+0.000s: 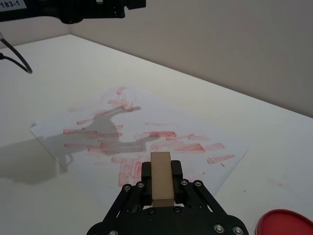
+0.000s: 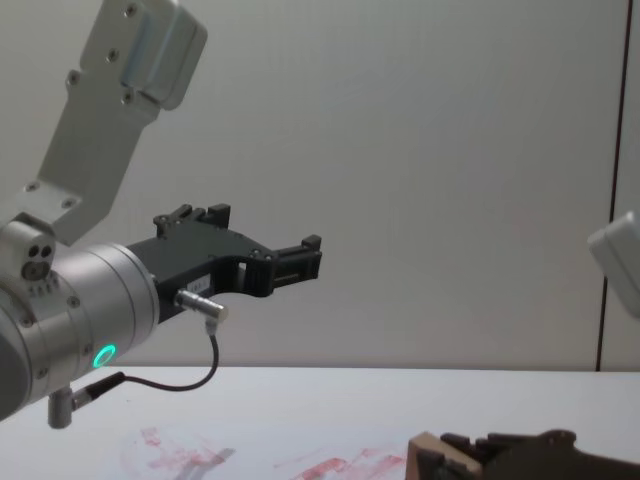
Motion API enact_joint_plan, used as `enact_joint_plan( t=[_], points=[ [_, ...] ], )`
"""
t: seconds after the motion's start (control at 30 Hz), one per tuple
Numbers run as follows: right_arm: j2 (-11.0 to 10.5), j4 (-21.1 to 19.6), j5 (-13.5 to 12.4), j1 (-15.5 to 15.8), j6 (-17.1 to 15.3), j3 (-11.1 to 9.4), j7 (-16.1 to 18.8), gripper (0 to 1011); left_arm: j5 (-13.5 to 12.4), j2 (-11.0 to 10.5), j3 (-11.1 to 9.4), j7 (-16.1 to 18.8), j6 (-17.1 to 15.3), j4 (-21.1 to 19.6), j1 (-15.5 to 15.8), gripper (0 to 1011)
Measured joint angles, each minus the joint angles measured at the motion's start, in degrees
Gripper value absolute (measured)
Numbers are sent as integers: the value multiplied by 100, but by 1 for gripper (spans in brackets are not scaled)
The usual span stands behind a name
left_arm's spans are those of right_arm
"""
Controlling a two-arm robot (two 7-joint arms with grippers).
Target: Use the one hand to pick up the stamp and affix it onto the A4 paper.
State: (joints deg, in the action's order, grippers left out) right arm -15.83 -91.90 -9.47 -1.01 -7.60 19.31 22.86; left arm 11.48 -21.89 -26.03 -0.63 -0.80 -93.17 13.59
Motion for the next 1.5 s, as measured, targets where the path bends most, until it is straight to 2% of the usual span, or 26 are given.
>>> enact_joint_plan(
  t=[0.67, 1.5],
  points=[
    [-68, 201, 162, 76, -34, 55, 66, 217, 0, 0, 0, 0, 0, 0, 0, 1002],
    [-66, 352, 334, -30, -177, 79, 183, 217, 0, 0, 0, 0, 0, 0, 0, 1003]
  ],
)
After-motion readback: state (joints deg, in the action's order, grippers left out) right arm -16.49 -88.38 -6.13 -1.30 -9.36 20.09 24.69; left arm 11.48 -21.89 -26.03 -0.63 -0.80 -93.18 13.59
